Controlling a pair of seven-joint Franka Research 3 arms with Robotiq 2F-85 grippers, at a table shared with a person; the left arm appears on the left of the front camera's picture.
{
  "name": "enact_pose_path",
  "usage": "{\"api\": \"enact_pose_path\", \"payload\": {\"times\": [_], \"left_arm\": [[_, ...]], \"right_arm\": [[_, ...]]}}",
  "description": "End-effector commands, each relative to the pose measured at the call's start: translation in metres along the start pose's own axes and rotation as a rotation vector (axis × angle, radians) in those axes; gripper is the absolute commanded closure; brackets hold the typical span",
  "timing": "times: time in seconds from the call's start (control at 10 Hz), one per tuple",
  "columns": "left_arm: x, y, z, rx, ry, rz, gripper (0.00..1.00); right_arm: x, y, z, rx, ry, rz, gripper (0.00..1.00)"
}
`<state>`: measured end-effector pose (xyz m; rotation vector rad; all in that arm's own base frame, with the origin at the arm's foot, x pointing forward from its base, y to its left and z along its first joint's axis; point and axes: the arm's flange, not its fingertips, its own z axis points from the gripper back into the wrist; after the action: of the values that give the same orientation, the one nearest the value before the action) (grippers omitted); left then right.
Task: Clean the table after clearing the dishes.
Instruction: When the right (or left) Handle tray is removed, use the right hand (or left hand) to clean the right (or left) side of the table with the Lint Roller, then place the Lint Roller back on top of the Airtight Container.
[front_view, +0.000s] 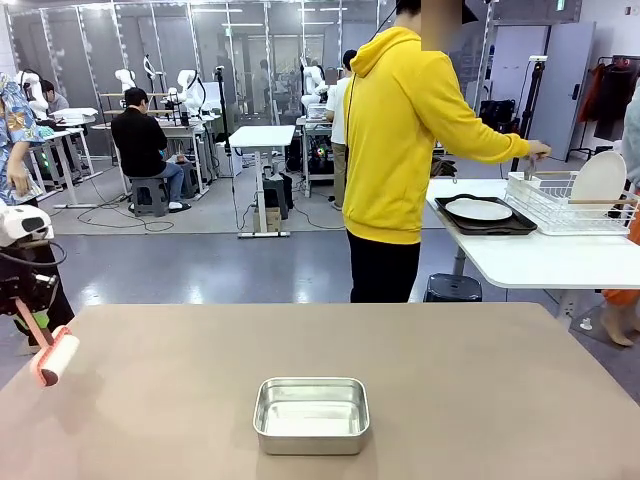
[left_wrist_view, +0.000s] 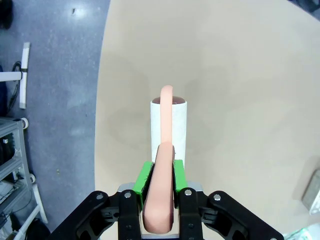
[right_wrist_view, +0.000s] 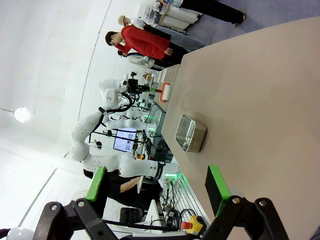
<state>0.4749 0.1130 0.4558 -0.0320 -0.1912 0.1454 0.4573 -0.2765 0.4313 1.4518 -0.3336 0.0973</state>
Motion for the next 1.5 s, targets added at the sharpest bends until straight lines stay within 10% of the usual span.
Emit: {"api": "enact_pose_path", "payload": {"times": [0.0, 1.4], "left_arm": [[-0.010, -0.013, 0.035, 0.042, 0.008, 0.008, 0.78], [-0.011, -0.024, 0.054, 0.025, -0.019, -0.014, 0.78]], "right_arm": [[-0.003, 0.001, -0.001, 0.001, 0.001, 0.021, 0.02], [-0.003, 0.001, -0.001, 0.001, 0.001, 0.021, 0.02]]}}
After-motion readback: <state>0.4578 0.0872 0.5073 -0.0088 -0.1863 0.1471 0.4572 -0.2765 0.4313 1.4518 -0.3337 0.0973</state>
